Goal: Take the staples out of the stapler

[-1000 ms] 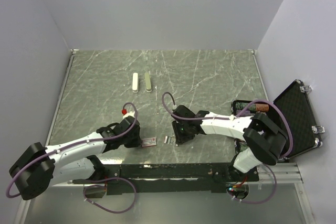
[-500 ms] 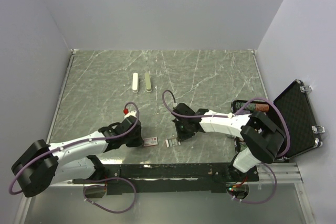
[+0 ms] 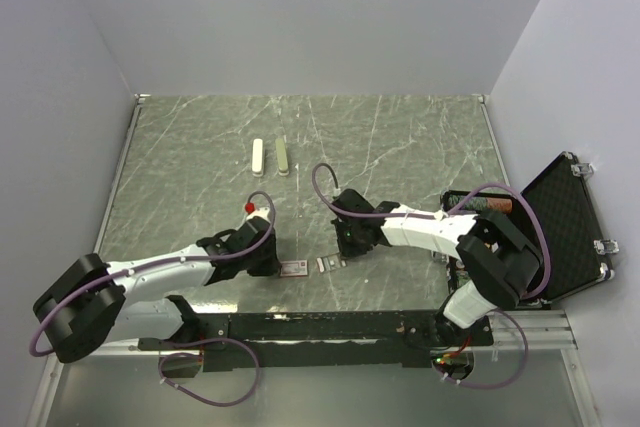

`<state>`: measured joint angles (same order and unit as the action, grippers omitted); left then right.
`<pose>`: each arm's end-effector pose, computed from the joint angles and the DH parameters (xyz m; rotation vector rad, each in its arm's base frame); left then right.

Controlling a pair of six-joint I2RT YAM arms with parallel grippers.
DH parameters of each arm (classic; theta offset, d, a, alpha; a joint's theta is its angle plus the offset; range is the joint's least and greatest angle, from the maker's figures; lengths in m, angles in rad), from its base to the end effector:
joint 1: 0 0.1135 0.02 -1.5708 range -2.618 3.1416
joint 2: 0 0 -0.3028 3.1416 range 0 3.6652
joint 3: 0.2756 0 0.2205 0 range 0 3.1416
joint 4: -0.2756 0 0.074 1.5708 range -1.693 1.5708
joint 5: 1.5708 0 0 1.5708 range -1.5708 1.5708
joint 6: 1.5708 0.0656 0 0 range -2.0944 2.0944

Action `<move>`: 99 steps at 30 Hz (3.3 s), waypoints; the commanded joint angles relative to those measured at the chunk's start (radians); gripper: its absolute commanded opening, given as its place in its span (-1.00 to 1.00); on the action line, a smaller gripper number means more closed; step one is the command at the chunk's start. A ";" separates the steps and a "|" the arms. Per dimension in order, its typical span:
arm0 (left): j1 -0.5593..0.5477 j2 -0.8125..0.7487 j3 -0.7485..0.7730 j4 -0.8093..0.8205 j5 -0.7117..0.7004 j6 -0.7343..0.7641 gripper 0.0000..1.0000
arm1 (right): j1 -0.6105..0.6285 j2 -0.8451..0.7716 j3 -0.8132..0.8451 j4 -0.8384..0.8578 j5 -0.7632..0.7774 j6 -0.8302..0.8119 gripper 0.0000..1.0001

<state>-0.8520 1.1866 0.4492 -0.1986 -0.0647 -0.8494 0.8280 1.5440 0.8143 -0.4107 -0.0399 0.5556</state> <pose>0.1261 -0.1377 0.1837 -0.0244 2.6141 -0.5898 0.1795 0.1994 0.1926 -0.3927 2.7754 0.4339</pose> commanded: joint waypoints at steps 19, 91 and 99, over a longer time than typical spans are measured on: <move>-0.009 0.080 0.097 0.064 0.032 0.032 -0.98 | -0.015 0.016 0.037 0.041 -0.017 -0.002 -1.00; -0.025 0.073 0.023 0.068 0.055 0.027 -0.99 | 0.016 0.077 0.095 0.046 0.011 0.046 -1.00; -0.027 0.096 0.046 0.070 0.055 0.033 -0.99 | 0.017 0.091 0.111 0.053 -0.005 0.038 -1.00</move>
<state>-0.8703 1.2591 0.4713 -0.1158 -0.0227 -0.8284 0.8417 1.6226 0.8864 -0.3889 -0.0444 0.5865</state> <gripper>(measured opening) 0.014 0.008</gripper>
